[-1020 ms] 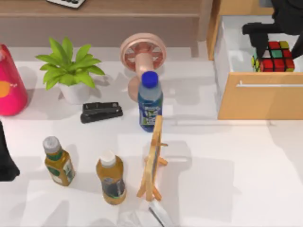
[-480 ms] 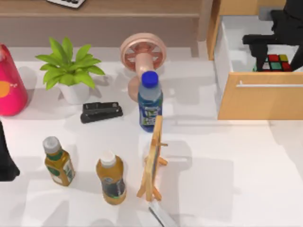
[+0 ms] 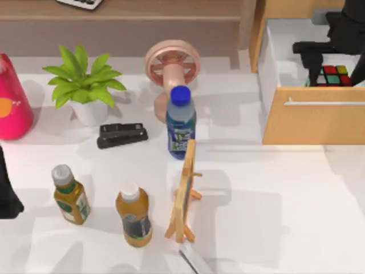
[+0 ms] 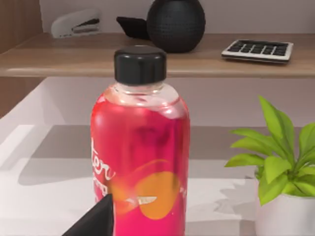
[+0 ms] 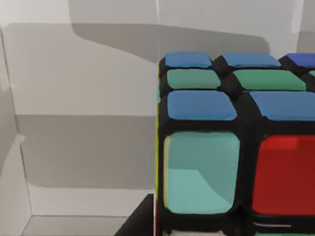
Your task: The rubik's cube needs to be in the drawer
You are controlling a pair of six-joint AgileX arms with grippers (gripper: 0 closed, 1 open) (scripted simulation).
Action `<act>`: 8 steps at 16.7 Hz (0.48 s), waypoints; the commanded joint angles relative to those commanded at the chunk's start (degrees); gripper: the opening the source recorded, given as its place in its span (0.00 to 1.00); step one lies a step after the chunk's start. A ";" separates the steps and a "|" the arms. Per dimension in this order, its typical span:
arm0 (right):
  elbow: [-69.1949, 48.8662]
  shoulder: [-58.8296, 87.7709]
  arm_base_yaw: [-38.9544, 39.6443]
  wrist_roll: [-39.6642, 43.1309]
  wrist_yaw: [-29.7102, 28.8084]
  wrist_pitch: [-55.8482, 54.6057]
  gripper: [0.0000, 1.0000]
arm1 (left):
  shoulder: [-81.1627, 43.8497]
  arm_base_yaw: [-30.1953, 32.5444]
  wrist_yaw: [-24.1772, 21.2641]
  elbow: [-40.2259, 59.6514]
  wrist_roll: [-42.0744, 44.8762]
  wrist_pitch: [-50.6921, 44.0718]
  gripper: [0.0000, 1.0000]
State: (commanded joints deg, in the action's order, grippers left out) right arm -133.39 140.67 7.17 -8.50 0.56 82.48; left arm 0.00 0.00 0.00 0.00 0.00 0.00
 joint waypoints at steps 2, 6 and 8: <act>0.00 0.00 0.00 0.00 0.00 0.00 0.83 | 0.00 0.00 0.00 0.00 0.00 0.00 1.00; 0.00 0.00 0.00 0.00 0.00 0.00 1.00 | 0.00 0.00 0.00 0.00 0.00 0.00 1.00; 0.00 0.00 0.00 0.00 0.00 0.00 1.00 | 0.00 0.00 0.00 0.00 0.00 0.00 1.00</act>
State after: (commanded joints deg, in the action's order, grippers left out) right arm -133.39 140.67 7.17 -8.50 0.56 82.48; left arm 0.00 0.00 0.00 0.00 0.00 0.00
